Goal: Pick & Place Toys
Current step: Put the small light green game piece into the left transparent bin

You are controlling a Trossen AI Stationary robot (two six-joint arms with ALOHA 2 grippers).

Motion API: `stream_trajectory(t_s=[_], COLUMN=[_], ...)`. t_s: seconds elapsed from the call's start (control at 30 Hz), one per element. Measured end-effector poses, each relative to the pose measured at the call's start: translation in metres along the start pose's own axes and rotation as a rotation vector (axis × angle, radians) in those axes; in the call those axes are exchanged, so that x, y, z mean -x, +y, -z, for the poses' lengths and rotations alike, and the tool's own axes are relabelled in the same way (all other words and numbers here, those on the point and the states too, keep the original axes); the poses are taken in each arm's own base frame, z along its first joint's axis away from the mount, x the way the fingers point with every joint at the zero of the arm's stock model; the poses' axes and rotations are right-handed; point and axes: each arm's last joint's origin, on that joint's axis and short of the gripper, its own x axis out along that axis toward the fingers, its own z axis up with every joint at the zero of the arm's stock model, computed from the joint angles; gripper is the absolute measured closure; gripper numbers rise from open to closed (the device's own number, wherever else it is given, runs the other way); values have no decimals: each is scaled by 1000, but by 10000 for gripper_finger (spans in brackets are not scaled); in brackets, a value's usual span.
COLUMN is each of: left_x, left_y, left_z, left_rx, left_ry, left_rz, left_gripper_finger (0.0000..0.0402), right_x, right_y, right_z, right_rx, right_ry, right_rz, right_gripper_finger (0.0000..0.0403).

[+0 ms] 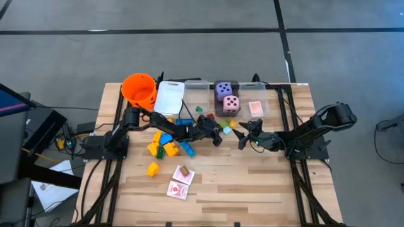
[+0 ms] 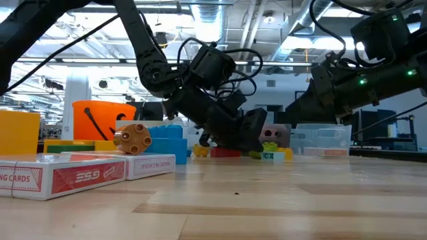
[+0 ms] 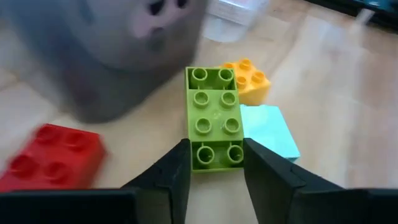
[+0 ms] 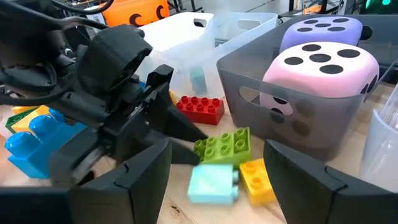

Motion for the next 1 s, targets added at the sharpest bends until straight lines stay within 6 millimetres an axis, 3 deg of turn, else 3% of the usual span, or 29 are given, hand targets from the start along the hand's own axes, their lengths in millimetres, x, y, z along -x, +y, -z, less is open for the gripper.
stream_trajectory(t_s=[0.37, 1.0], left_x=[15, 23], left_y=[-31, -42], left_z=[20, 30], left_rx=[-77, -113], left_ry=[69, 113], left_rz=[72, 77], left_gripper_finger=[290, 361], right_x=[0, 3], right_y=[-2, 1], right_z=[4, 6], right_rx=[0, -8], right_ry=[35, 43], right_rz=[12, -9], right_gripper_finger=[154, 154])
